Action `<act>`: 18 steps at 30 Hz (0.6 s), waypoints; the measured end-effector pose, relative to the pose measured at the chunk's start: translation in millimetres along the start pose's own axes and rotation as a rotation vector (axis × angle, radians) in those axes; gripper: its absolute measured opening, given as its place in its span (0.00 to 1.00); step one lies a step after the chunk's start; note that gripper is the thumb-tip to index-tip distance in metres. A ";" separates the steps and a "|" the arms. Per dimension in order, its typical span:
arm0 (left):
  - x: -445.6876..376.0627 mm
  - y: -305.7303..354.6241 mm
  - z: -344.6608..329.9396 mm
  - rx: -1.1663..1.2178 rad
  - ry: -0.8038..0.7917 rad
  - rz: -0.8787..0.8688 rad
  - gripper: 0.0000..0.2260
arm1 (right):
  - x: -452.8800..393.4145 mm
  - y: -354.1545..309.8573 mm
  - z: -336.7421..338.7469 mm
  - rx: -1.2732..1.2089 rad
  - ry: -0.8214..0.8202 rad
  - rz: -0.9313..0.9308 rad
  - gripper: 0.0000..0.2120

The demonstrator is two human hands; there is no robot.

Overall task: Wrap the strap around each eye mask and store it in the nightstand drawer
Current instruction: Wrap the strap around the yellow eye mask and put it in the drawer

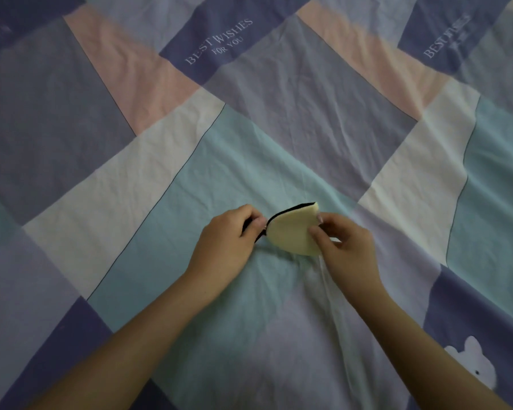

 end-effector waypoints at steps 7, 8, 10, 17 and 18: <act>-0.9 1.7 11.6 0.037 -0.023 0.013 0.11 | -6.6 -14.0 0.3 -0.205 -0.138 -0.083 0.13; -1.3 7.3 10.7 0.213 -0.116 0.098 0.10 | -7.2 -15.5 -2.8 -0.182 -0.184 -0.065 0.12; -1.2 12.7 5.6 0.320 -0.296 0.163 0.08 | -7.9 -20.4 -8.2 -0.178 -0.261 -0.055 0.12; -11.4 3.6 8.2 0.542 -0.107 0.401 0.07 | -3.3 -16.9 -19.1 -0.515 0.034 -0.504 0.17; -13.3 2.9 9.0 0.609 -0.090 0.451 0.07 | 4.2 -13.6 -24.2 -0.534 0.026 -0.575 0.14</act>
Point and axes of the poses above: each hand's wrist, its own x-axis away from the middle knuckle, its own z-axis out of the back of the hand, y = z × x, the point moved 3 cm from there along -x, towards the middle knuckle, and after that the axes turned 13 degrees about y, right-handed, at the moved point
